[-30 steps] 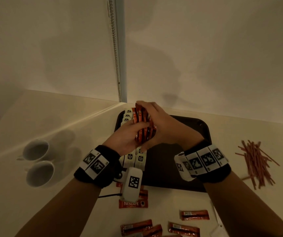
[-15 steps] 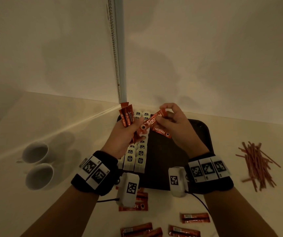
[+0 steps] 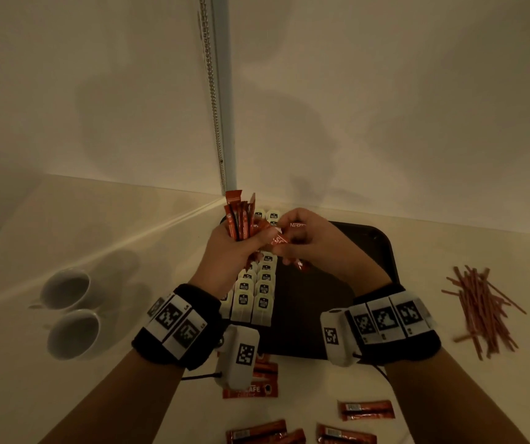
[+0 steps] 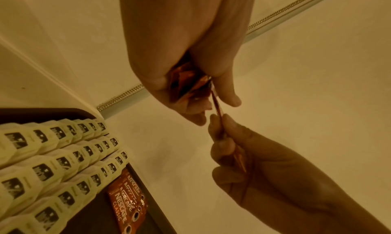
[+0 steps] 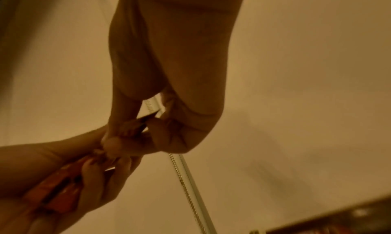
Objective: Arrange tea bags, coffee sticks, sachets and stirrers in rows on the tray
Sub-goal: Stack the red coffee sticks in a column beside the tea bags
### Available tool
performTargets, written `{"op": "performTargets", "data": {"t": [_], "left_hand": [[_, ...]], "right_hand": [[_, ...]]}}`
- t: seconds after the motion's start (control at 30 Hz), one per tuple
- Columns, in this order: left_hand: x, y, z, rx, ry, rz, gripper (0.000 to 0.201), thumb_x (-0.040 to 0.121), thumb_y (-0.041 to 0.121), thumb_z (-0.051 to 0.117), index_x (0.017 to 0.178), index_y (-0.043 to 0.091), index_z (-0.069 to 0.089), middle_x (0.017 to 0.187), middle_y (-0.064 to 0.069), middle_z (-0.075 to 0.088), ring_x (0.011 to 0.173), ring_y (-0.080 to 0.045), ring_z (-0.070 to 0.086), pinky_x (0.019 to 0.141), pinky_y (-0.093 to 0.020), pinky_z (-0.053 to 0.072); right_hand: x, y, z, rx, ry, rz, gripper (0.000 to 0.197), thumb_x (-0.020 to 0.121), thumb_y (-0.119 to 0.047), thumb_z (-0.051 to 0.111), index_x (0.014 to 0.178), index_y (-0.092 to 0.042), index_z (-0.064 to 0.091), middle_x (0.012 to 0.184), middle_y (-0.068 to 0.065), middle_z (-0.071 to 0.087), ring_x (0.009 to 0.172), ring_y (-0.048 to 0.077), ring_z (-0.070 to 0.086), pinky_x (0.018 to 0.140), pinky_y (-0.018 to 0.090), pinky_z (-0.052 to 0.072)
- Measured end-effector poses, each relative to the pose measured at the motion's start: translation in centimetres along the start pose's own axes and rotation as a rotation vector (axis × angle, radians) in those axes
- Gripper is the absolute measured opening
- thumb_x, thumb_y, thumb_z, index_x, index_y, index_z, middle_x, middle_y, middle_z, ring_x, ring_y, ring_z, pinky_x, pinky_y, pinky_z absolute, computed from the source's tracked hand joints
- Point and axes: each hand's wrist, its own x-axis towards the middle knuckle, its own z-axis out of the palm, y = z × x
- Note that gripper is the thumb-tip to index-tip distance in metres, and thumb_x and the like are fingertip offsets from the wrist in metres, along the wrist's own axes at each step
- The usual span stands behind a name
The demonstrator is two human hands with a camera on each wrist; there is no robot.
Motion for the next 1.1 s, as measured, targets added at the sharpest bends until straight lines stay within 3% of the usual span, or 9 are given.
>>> {"op": "performTargets", "data": {"t": [0.1,0.27,0.47,0.7,0.77,0.87,0.93,1.0,1.1], "left_hand": [[0.1,0.0,-0.2,-0.016,-0.042,-0.054,0.010,0.082,0.015,0.071,0.091,0.014,0.068,0.081,-0.007,0.071,0.069,-0.017,0.065,0.059,-0.021,0.050],[-0.4,-0.5,0.0,-0.164,-0.047,-0.180,0.005,0.086,0.011,0.065,0.091,0.012,0.065,0.079,-0.005,0.071,0.067,-0.012,0.068,0.051,-0.016,0.048],[-0.3,-0.6,-0.1,-0.233,0.032,-0.180,0.004,0.085,0.011,0.064,0.089,0.012,0.067,0.075,-0.007,0.072,0.062,-0.009,0.065,0.053,-0.015,0.049],[-0.1,-1.0,-0.4,-0.141,0.094,-0.057,0.008,0.081,0.007,0.069,0.086,0.014,0.071,0.068,-0.008,0.069,0.052,-0.007,0.057,0.044,-0.017,0.038],[-0.1,-1.1,-0.3,-0.143,0.123,-0.035,0.008,0.083,0.004,0.068,0.088,0.010,0.070,0.068,-0.007,0.068,0.050,-0.005,0.057,0.044,-0.015,0.039],[0.0,-1.1,-0.4,-0.079,0.109,0.012,0.006,0.086,0.001,0.064,0.090,0.004,0.067,0.069,-0.007,0.067,0.052,-0.003,0.060,0.047,-0.010,0.042],[0.1,-1.2,-0.9,-0.041,0.117,0.039,0.006,0.088,0.007,0.063,0.091,0.004,0.067,0.068,-0.004,0.067,0.057,-0.007,0.062,0.053,-0.014,0.047],[0.2,-1.2,-1.7,-0.057,0.157,-0.003,0.007,0.090,0.015,0.061,0.089,0.009,0.064,0.065,-0.002,0.063,0.059,-0.010,0.063,0.059,-0.020,0.054],[0.0,-1.7,-3.2,-0.017,0.237,-0.081,0.016,0.093,0.020,0.057,0.078,0.015,0.056,0.054,0.005,0.050,0.045,-0.006,0.050,0.050,-0.024,0.050]], "right_hand": [[0.0,-0.5,-0.1,-0.144,0.080,-0.050,0.022,0.081,-0.019,0.072,0.099,-0.013,0.060,0.084,0.004,0.071,0.062,0.007,0.065,0.058,0.012,0.049],[-0.2,-1.1,-0.6,-0.234,0.132,-0.104,0.010,0.082,-0.019,0.070,0.089,-0.012,0.072,0.065,-0.009,0.067,0.050,0.004,0.057,0.049,0.008,0.041],[-0.1,-1.0,-1.2,-0.011,0.262,-0.121,0.013,0.080,-0.011,0.071,0.090,-0.004,0.069,0.082,0.009,0.070,0.067,0.017,0.065,0.065,0.019,0.056],[-0.4,-0.5,-1.5,-0.008,0.290,-0.142,0.009,0.082,-0.009,0.068,0.091,-0.013,0.069,0.089,0.001,0.069,0.075,0.010,0.068,0.065,0.014,0.053],[-0.3,-0.4,-1.6,-0.110,0.260,-0.130,0.012,0.084,-0.010,0.066,0.094,-0.014,0.070,0.089,0.000,0.070,0.077,0.012,0.067,0.067,0.012,0.052],[0.2,0.2,-2.3,-0.279,0.129,-0.075,0.019,0.087,-0.009,0.062,0.103,-0.017,0.069,0.093,-0.008,0.066,0.077,-0.003,0.062,0.064,0.004,0.045],[0.7,1.2,-3.2,-0.330,0.121,-0.052,0.021,0.089,-0.009,0.059,0.104,-0.021,0.068,0.099,-0.008,0.065,0.087,-0.001,0.061,0.074,0.008,0.047],[1.5,3.0,-4.5,-0.325,0.234,-0.021,0.017,0.090,-0.010,0.058,0.100,-0.021,0.066,0.106,-0.004,0.065,0.101,0.010,0.059,0.084,0.024,0.051],[2.4,7.0,-5.7,-0.346,0.417,0.069,0.012,0.088,-0.011,0.061,0.099,-0.016,0.065,0.111,-0.001,0.064,0.101,0.009,0.055,0.070,0.012,0.043]]}}
